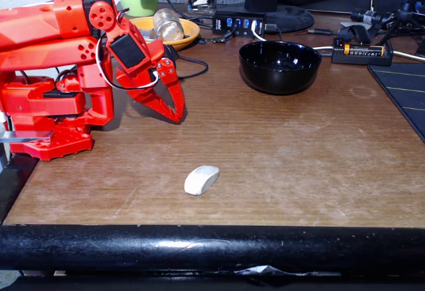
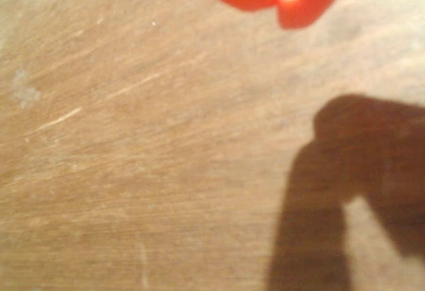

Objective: Ramasse la gomme et mets-la dans le bol.

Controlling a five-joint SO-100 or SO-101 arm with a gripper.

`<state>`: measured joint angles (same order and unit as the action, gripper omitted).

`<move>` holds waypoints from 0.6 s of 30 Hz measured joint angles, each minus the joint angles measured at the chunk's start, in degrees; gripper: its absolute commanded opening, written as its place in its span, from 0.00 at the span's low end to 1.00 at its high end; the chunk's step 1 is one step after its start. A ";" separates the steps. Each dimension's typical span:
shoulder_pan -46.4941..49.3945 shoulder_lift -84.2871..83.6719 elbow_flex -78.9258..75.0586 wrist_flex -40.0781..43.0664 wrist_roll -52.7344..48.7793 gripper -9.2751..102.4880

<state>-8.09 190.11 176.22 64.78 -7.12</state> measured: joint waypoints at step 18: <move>1.58 -1.93 -1.85 -1.49 -9.40 0.03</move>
<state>-6.50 188.17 174.38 63.28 -16.52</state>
